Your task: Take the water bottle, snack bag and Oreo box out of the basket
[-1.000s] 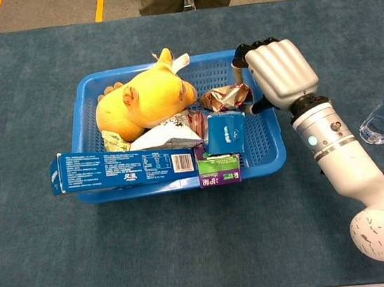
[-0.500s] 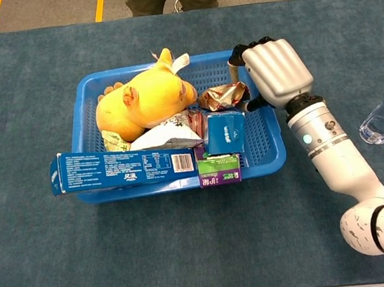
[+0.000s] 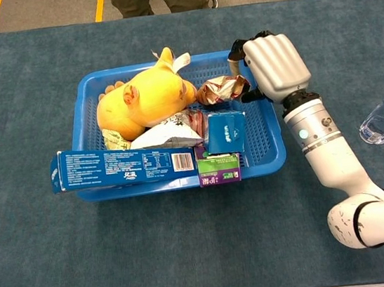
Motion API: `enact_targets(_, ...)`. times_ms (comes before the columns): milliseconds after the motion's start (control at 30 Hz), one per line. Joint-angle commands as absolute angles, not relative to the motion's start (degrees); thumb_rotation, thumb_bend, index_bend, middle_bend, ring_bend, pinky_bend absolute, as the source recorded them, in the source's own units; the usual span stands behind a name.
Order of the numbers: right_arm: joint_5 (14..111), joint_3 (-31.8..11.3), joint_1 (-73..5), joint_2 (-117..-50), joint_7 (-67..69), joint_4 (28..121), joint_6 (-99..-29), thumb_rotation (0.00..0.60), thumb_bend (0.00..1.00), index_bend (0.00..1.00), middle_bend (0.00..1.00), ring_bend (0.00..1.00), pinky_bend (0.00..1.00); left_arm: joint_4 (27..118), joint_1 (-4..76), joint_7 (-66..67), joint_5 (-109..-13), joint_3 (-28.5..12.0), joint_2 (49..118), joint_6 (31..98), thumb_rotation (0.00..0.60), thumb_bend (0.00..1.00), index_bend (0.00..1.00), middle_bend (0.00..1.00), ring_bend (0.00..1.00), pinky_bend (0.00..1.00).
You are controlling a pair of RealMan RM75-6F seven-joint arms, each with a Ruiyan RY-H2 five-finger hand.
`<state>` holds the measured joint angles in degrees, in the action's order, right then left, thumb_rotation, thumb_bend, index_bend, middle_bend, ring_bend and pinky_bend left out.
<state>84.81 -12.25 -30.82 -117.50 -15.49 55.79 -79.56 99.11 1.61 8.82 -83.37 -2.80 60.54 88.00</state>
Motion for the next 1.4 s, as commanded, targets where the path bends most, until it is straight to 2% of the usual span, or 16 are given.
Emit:
enact_targets(33,85.4,-12.4,-31.0,-117.3,-14.9,56.2,-80.4,0.6,0.26,0.85,0.5,0.49,0.3,99.1,1.6,8.9,-83.3,-2.8,60.6,87.9,0.6,0.45,0.42,0.41,0.4,0.44)
enact_targets(267,87.1,-12.3,-31.0,-115.8,-14.7,59.0,-82.9,0.6,0.27,0.87,0.51,0.49,0.3,99.0,1.7,8.9,-83.1,-2.9,60.7,87.8,0.6,0.45,0.42,0.41,0.4,0.44)
enact_targets(867,93.5,-12.2,-29.7,-106.8,-21.3,75.1,-90.1,0.6,0.27,0.87,0.51,0.49,0.3,98.8,1.6,8.8,-82.4,-3.3,60.7,88.0,0.6,0.45,0.42,0.41,0.4,0.44)
enact_targets(1067,94.2,-10.8,-26.6,-99.5,-25.8,84.1,-91.3,0.6,0.27,0.88,0.51,0.49,0.3,98.8,1.5,8.8,-82.2,-3.4,60.7,88.3,0.6,0.45,0.42,0.41,0.4,0.44)
enact_targets(1400,92.5,-5.5,-19.0,-83.3,-35.2,104.2,-91.1,0.6,0.27,0.88,0.51,0.49,0.3,99.2,1.4,9.0,-82.6,-3.4,60.8,88.7,0.6,0.45,0.42,0.41,0.4,0.44)
